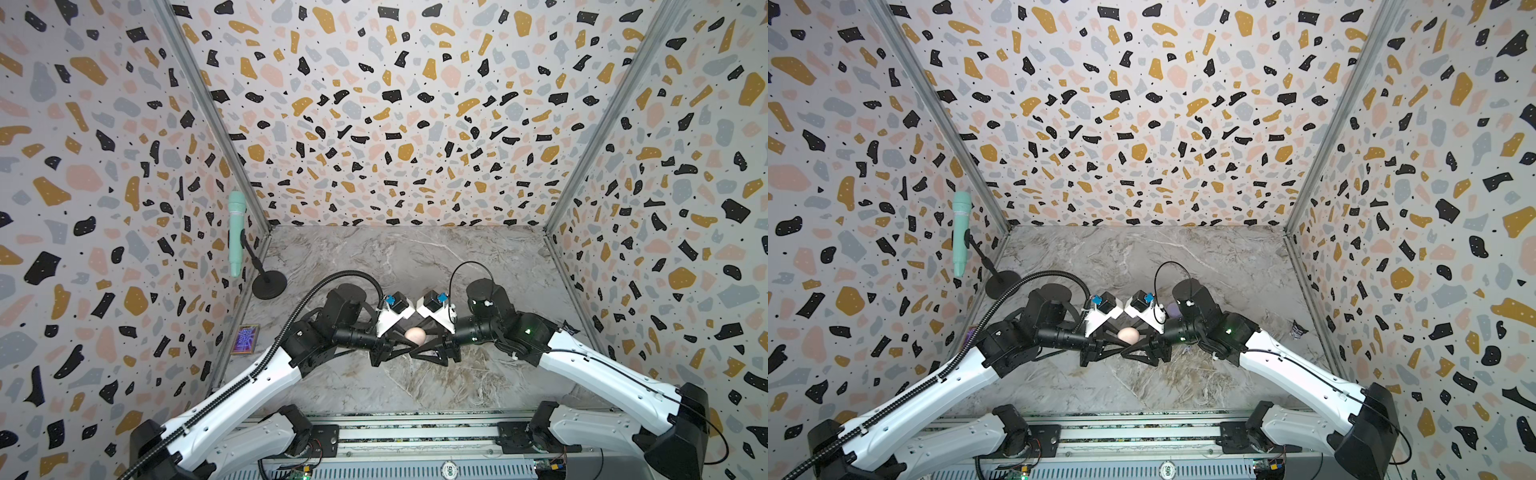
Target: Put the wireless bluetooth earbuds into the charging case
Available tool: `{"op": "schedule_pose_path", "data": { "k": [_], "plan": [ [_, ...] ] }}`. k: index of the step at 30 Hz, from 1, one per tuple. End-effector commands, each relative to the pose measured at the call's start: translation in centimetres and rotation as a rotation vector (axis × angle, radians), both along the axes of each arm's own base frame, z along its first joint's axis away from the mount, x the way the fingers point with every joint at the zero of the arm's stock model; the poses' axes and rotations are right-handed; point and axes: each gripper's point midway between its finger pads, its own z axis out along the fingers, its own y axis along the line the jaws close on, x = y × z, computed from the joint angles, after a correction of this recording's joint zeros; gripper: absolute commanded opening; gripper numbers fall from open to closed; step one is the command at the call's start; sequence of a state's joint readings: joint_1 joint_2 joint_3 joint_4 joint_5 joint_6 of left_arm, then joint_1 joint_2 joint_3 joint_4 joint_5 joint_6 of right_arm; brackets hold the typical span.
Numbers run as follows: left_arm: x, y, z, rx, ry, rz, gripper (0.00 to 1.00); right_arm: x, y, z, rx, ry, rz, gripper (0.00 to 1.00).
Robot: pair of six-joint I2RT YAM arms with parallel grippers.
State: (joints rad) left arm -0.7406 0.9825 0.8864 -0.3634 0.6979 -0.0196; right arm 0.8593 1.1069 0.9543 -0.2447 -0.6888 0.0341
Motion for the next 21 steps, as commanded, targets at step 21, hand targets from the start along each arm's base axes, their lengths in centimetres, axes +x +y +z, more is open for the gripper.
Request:
{"op": "schedule_pose_path", "data": {
  "k": [21],
  "plan": [
    [0.8, -0.3, 0.5, -0.236, -0.403, -0.003, 0.0, 1.4, -5.5, 7.3, 0.175, -0.258, -0.313, 0.99]
  ]
}}
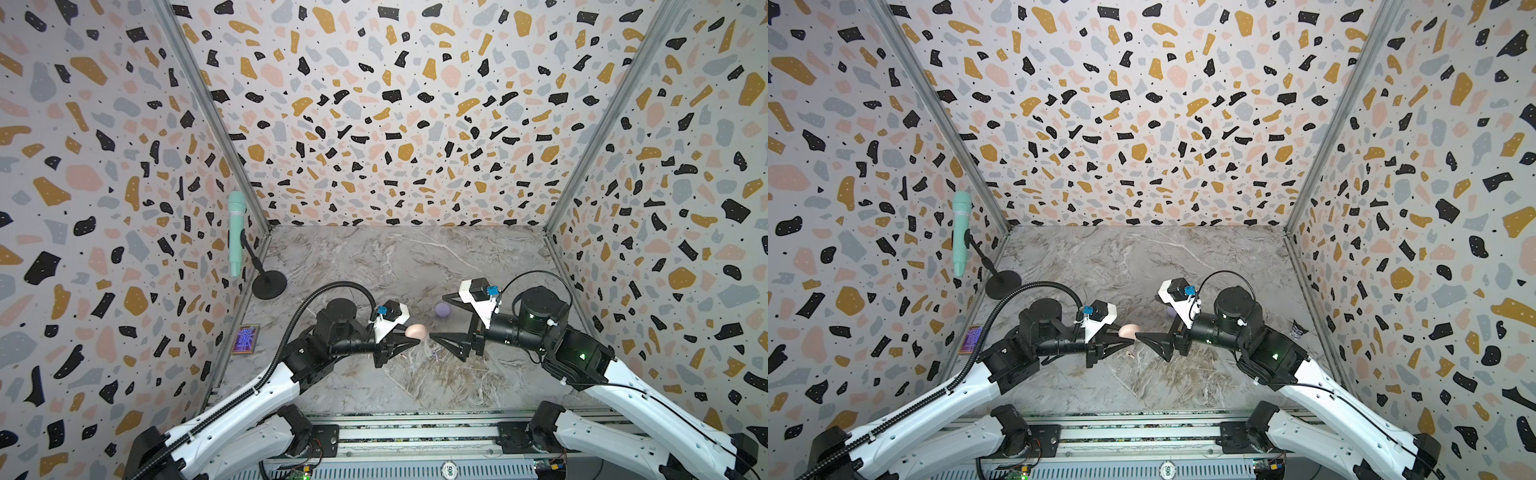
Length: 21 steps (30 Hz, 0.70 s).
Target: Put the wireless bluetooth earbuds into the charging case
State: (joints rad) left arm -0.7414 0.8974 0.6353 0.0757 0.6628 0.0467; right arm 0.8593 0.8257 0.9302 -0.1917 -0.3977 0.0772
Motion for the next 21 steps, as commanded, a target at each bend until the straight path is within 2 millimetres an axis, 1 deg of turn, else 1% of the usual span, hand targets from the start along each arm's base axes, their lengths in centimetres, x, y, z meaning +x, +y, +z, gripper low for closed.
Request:
{"op": "schedule_pose_path", "data": {
  "k": [1, 4, 7, 13, 15, 19, 21],
  "plan": [
    [-0.2, 0.4, 0.9, -0.076, -0.162, 0.007, 0.0, -0.1, -0.7, -0.5, 0.002, -0.026, -0.028, 0.99],
    [0.2, 1.4, 1.3, -0.137, -0.226, 0.078, 0.0, -0.5, -0.8, -0.7, 0.006, -0.051, -0.03, 0.99],
    [1.2, 2.0, 1.0, -0.141, -0.202, 0.158, 0.0, -0.9, -0.6, -1.0, -0.007, -0.072, -0.028, 0.99],
    [0.0, 2.9, 1.8, -0.227, -0.231, 0.153, 0.0, -0.9, 0.1, -2.1, -0.065, -0.095, -0.052, 0.99],
    [0.3, 3.3, 1.7, -0.23, -0.238, 0.189, 0.0, -0.8, 0.3, -2.3, -0.083, -0.104, -0.065, 0.99],
    [0.9, 3.4, 1.7, -0.233, -0.223, 0.235, 0.0, -0.8, 1.0, -2.6, -0.121, -0.128, -0.079, 0.99],
    [2.0, 3.6, 1.3, -0.209, -0.216, 0.294, 0.0, -0.9, 1.5, -2.6, -0.148, -0.146, -0.084, 0.99]
  ]
}}
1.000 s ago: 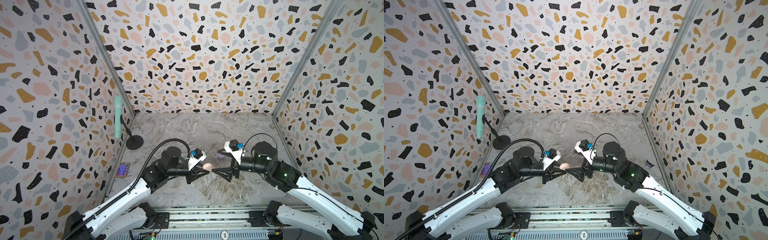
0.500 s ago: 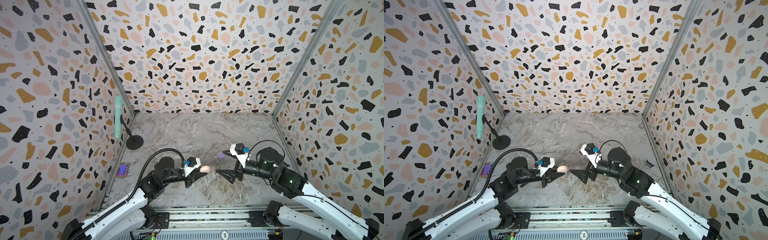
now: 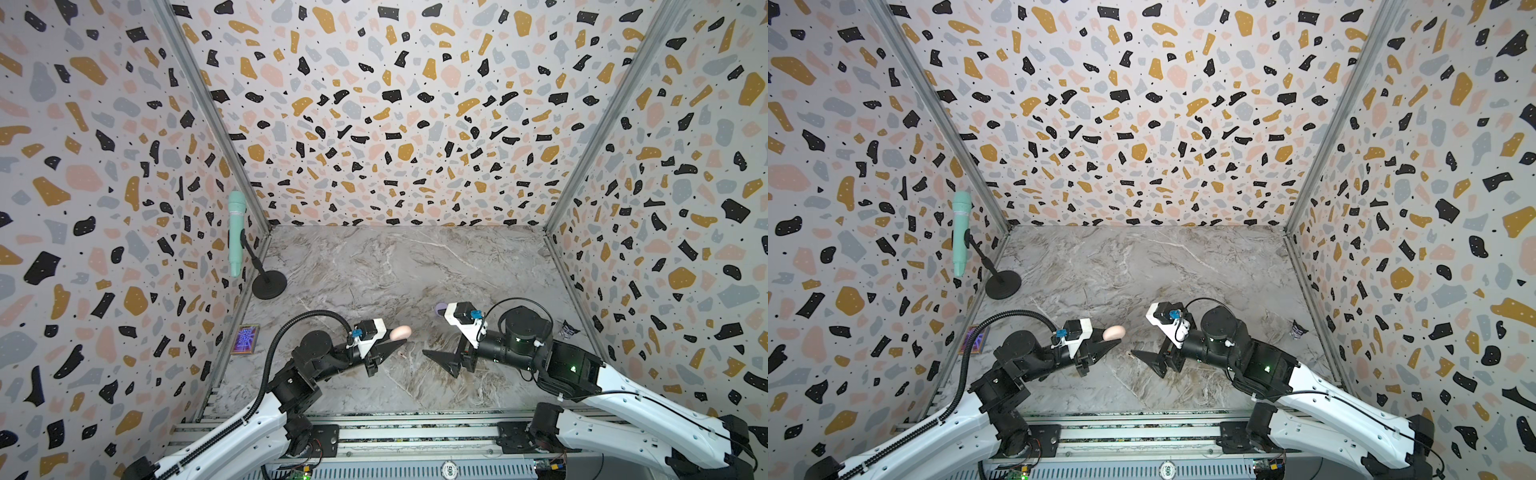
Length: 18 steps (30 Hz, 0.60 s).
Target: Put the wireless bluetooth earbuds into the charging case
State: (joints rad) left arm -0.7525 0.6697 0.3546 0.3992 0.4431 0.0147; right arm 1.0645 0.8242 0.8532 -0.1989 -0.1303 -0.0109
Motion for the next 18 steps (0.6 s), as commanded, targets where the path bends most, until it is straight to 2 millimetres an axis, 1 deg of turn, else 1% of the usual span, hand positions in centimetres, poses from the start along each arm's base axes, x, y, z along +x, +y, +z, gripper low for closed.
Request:
{"op": "schedule_pose_path", "data": {
  "k": [1, 2, 5, 8, 13, 18],
  "plan": [
    [1.6, 0.5, 1.2, -0.048, -0.016, 0.101, 0.0, 0.7, 0.2, 1.3, -0.03, -0.073, -0.054, 0.99],
    [1.5, 0.5, 1.0, -0.059, -0.005, 0.1, 0.0, 0.7, 0.4, 1.1, -0.043, -0.083, -0.058, 0.99],
    [0.3, -0.1, -0.1, -0.051, 0.007, 0.032, 0.0, 1.0, 0.9, 0.8, -0.074, -0.107, -0.077, 0.99],
    [-0.1, -0.4, -1.0, -0.029, 0.002, 0.007, 0.0, 1.2, 1.5, 0.2, -0.108, -0.117, -0.08, 0.99],
    [-0.9, -1.1, -1.1, -0.023, 0.016, -0.064, 0.0, 1.2, 2.1, -0.4, -0.149, -0.15, -0.09, 0.99],
    [-1.2, -1.1, -1.1, -0.02, 0.009, -0.077, 0.0, 1.5, 2.2, -1.1, -0.179, -0.161, -0.109, 0.99]
  ]
}}
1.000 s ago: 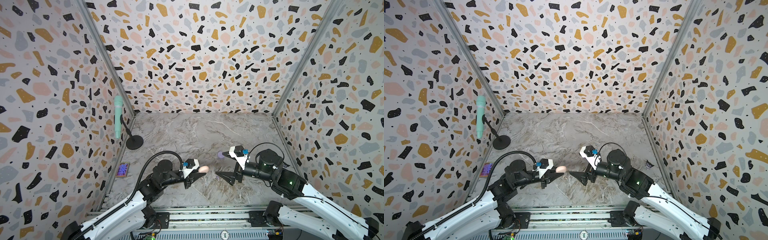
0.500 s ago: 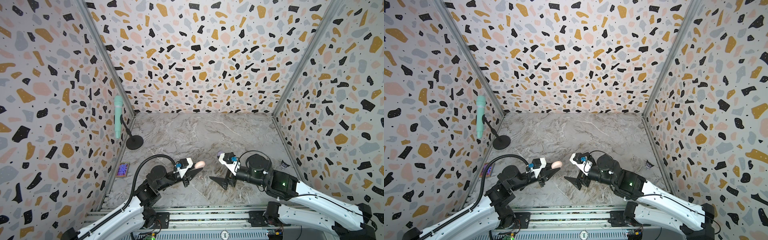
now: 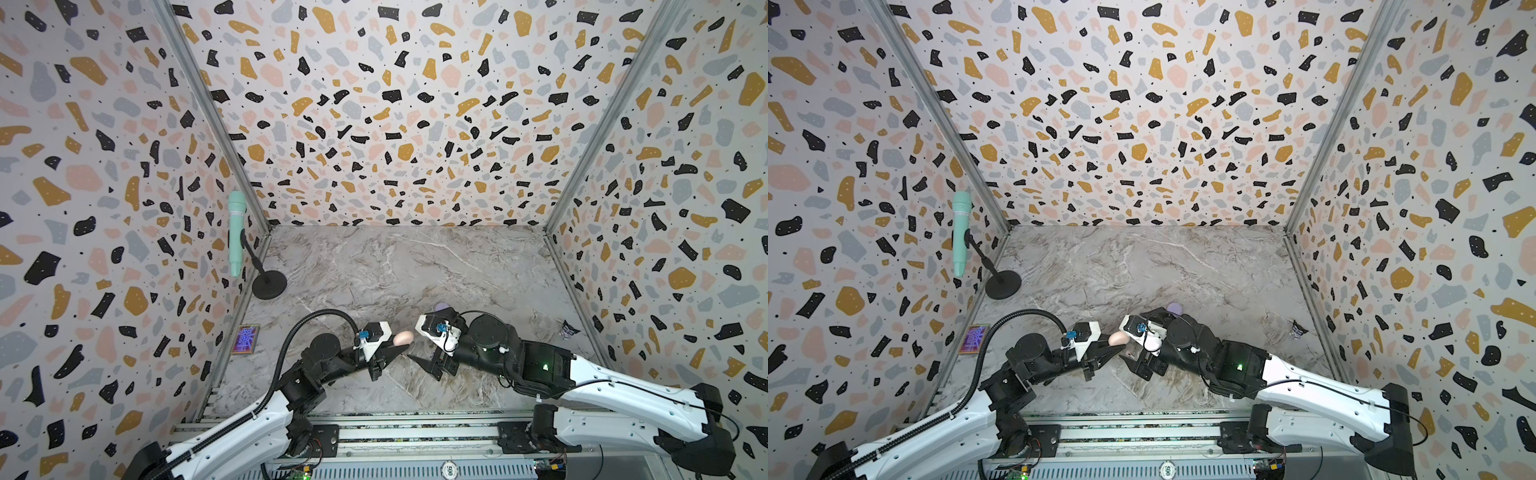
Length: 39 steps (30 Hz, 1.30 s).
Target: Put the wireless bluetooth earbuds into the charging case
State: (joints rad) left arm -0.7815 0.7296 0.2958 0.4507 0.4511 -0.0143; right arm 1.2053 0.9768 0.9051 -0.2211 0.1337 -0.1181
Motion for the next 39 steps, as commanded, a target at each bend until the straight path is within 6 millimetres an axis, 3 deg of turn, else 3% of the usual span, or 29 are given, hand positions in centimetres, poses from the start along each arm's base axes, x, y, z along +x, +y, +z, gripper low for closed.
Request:
{"op": "schedule_pose_path", "data": {
  "k": [1, 20, 39],
  "plan": [
    [-0.9, -0.3, 2.1, -0.058, -0.066, -0.048, 0.0, 0.5, -0.3, 1.6, 0.006, -0.047, -0.034, 0.99],
    [-2.1, -1.1, 1.4, -0.025, -0.059, -0.123, 0.0, 2.3, -0.9, -0.2, -0.084, -0.074, -0.139, 0.99],
    [-2.6, -1.4, 0.8, 0.008, -0.061, -0.148, 0.0, 3.6, -1.7, 2.2, -0.082, -0.127, -0.221, 0.99]
  ]
}}
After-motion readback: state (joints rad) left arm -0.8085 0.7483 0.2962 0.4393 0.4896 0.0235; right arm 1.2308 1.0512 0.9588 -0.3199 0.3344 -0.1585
